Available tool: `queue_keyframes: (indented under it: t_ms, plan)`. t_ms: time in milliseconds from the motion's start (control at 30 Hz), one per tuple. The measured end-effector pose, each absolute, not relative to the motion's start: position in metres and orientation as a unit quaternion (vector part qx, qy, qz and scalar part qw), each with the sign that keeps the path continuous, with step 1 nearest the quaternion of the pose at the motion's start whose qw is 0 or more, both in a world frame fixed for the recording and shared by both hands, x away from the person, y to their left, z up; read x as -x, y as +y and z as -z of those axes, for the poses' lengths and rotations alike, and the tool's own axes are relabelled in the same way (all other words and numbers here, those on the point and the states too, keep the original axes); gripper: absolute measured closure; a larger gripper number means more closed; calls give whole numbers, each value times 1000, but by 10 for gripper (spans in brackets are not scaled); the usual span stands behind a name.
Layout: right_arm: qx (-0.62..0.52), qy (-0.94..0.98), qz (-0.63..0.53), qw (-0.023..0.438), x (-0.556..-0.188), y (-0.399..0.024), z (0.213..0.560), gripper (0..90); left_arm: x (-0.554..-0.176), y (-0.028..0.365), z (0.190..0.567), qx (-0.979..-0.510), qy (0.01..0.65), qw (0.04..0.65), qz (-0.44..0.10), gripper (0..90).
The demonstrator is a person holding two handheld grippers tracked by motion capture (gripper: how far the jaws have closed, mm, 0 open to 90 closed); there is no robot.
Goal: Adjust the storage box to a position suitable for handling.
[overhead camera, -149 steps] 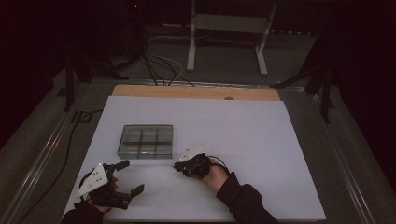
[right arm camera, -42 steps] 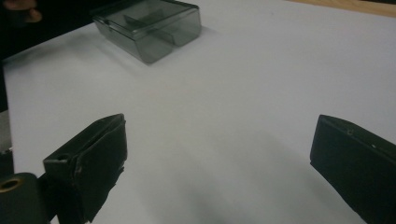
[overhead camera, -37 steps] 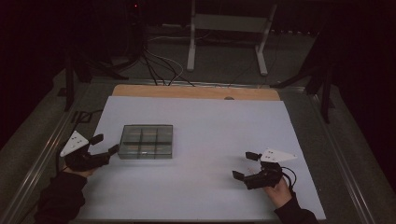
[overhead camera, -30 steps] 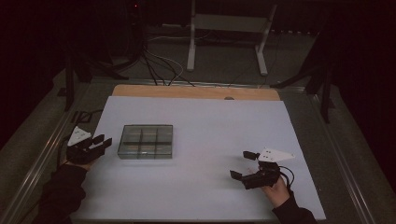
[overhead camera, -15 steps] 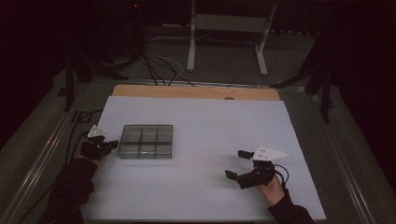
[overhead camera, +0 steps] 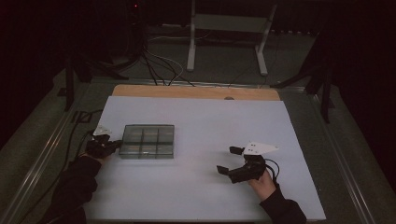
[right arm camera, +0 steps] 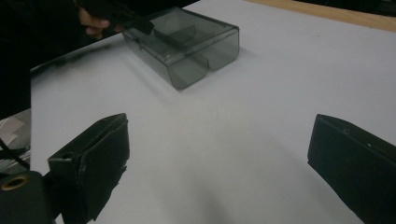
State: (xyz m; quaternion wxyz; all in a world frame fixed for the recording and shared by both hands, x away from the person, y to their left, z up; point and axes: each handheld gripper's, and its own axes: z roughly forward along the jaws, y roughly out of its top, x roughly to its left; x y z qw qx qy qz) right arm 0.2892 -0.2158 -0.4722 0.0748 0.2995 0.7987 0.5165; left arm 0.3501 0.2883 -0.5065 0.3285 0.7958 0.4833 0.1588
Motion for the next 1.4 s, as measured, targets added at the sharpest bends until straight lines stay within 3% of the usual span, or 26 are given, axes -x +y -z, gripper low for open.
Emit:
queue_keyframes:
  t_ms: [1400]
  plan:
    - [-327, 787, -514, 95, -329, -199, 467, 25, -369, 193, 502, -836, 400, 365, -89, 900]
